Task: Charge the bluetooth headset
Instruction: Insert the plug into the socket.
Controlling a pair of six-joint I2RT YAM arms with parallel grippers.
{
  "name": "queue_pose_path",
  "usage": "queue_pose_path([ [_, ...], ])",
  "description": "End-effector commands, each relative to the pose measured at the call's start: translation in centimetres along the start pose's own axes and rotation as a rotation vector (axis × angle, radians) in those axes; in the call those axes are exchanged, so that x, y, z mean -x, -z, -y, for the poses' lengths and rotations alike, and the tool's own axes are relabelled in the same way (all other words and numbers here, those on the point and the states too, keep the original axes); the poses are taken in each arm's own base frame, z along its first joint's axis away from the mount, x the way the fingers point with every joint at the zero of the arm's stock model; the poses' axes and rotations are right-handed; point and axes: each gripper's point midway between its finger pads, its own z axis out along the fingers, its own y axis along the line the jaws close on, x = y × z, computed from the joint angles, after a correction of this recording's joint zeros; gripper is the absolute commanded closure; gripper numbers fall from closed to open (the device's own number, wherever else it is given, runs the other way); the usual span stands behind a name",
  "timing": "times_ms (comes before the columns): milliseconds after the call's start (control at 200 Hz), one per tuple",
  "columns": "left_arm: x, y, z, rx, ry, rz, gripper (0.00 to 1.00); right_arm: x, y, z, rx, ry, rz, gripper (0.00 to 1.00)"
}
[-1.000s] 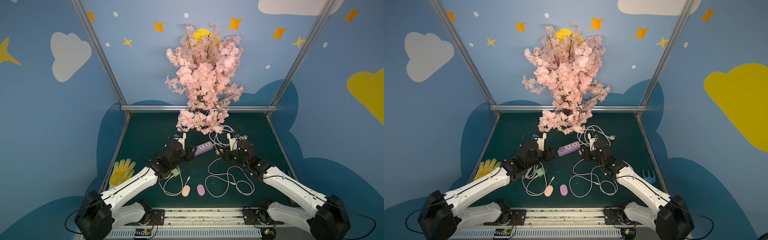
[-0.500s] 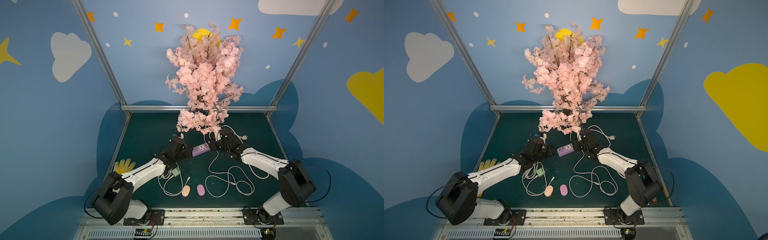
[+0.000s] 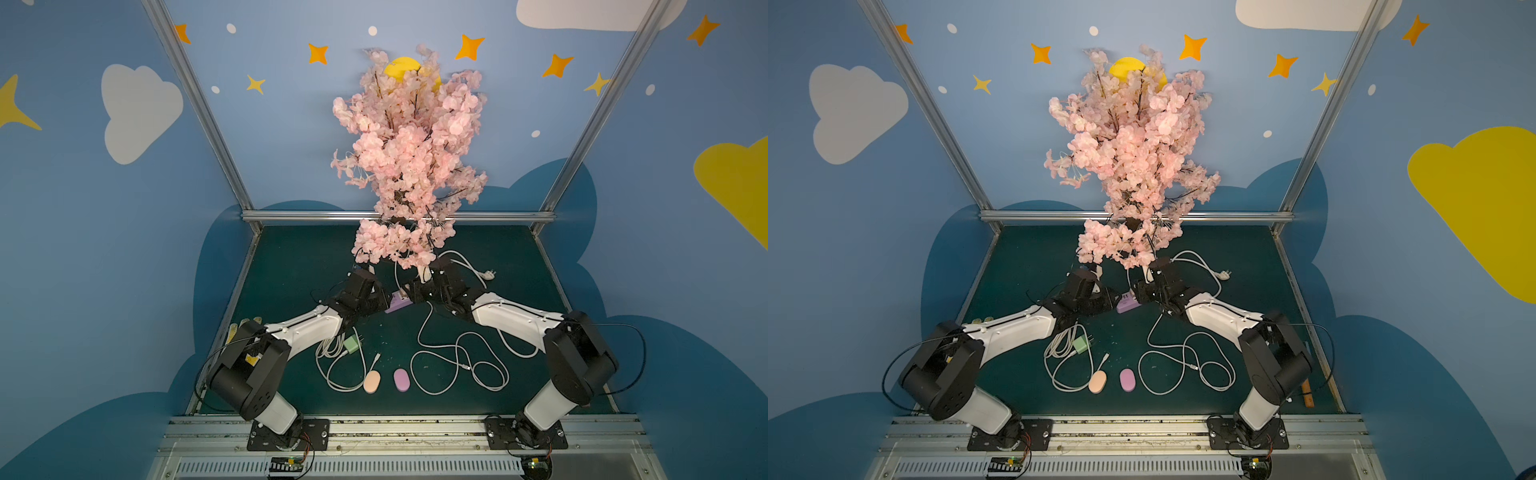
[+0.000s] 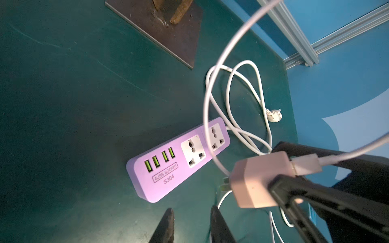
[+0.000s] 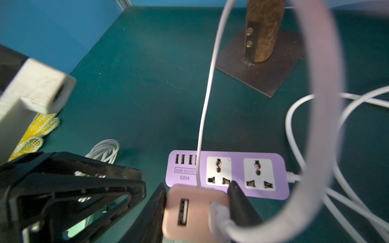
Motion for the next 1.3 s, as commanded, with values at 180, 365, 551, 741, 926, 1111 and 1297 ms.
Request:
queue_pose_path([
  [180, 0.3, -0.9, 0.5, -0.035, 0.02, -0.014, 0.7, -1.0, -2.4, -1.1, 0.055, 0.053, -0.058, 1.0],
  [365, 0.1, -1.9, 0.8, -0.048, 0.018, -0.049, 0.73, -1.6, -2.0, -0.4, 0.048, 0.004, -0.07, 1.0],
  [551, 0.0, -2.2, 1.0, -0.06, 0.02, -0.062, 0.73, -1.0, 0.4, 2.8, -0.083, -0.013, -0.054, 1.0],
  [741, -0.1, -2.2, 1.1, -0.063, 0.018, -0.069, 0.73, -0.7, 3.0, 9.3, -0.281, -0.043, -0.043, 1.0],
  [926, -0.4, -2.4, 1.1, -0.071, 0.025, -0.081, 0.73, -1.1, 5.4, 17.1, -0.522, -0.158, -0.063, 1.0],
  [1111, -0.8, -3.2, 1.2, -0.085, 0.043, -0.104, 0.75, -1.3, 3.6, 17.3, -0.515, -0.184, -0.112, 1.0],
  [1297, -1.0, -3.4, 1.0, -0.081, 0.048, -0.113, 0.76, -0.5, 1.2, 13.5, -0.352, -0.262, -0.093, 1.0],
])
